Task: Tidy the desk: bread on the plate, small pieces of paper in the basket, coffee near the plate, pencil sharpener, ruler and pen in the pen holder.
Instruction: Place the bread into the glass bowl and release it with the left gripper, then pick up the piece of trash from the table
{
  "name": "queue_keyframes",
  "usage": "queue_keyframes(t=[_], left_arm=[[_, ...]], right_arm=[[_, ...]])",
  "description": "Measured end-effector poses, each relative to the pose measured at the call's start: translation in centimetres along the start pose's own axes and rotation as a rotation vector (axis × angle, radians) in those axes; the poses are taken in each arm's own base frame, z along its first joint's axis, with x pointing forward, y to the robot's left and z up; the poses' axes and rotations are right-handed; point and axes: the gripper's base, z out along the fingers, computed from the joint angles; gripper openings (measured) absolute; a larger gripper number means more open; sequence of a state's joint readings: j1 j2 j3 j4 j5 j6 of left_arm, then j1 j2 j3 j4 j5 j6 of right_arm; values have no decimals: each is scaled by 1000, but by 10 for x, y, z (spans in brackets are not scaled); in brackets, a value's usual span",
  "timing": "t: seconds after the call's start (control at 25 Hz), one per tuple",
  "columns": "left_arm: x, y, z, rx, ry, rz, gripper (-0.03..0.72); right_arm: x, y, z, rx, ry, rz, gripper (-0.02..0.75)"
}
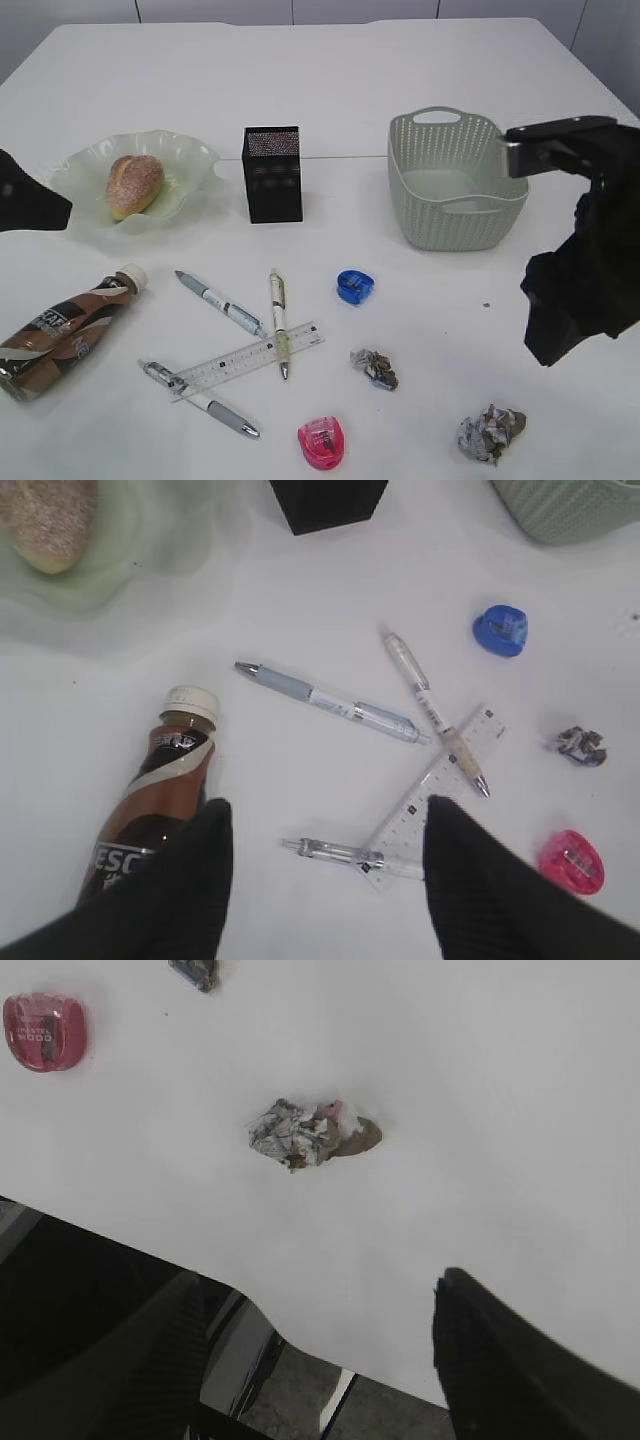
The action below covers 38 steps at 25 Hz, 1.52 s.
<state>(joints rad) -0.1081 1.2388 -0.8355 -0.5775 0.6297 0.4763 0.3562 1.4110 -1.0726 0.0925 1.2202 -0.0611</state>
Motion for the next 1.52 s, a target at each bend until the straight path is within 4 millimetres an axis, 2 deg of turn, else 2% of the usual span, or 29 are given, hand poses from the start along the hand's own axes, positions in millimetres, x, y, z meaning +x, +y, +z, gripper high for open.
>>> queue_keyframes(t=[0.12, 0.28, 0.44, 0.56, 0.76, 1.04, 1.36, 1.52], left_arm=[[3, -2, -8, -10, 18, 19, 444], [13, 3, -10, -67, 82, 2, 444], [25, 14, -12, -189, 209, -15, 444], [30, 20, -16, -261, 263, -13, 444], [33, 19, -24, -283, 269, -45, 444], [34, 17, -28, -283, 269, -49, 444], [34, 15, -27, -262, 265, -71, 444], [34, 15, -27, -255, 266, -77, 444]], right_arm=[[-7, -1, 15, -3, 53, 17, 519], [-16, -1, 35, -10, 102, 25, 519], [-25, 13, 54, -9, 95, 0, 519], [-24, 18, 75, -11, 106, 12, 519], [-13, 15, 106, -1, 134, 37, 519], [-19, 14, 112, 1, 51, 51, 519], [-20, 13, 134, 7, 114, 57, 523], [-21, 12, 136, 6, 118, 41, 566]])
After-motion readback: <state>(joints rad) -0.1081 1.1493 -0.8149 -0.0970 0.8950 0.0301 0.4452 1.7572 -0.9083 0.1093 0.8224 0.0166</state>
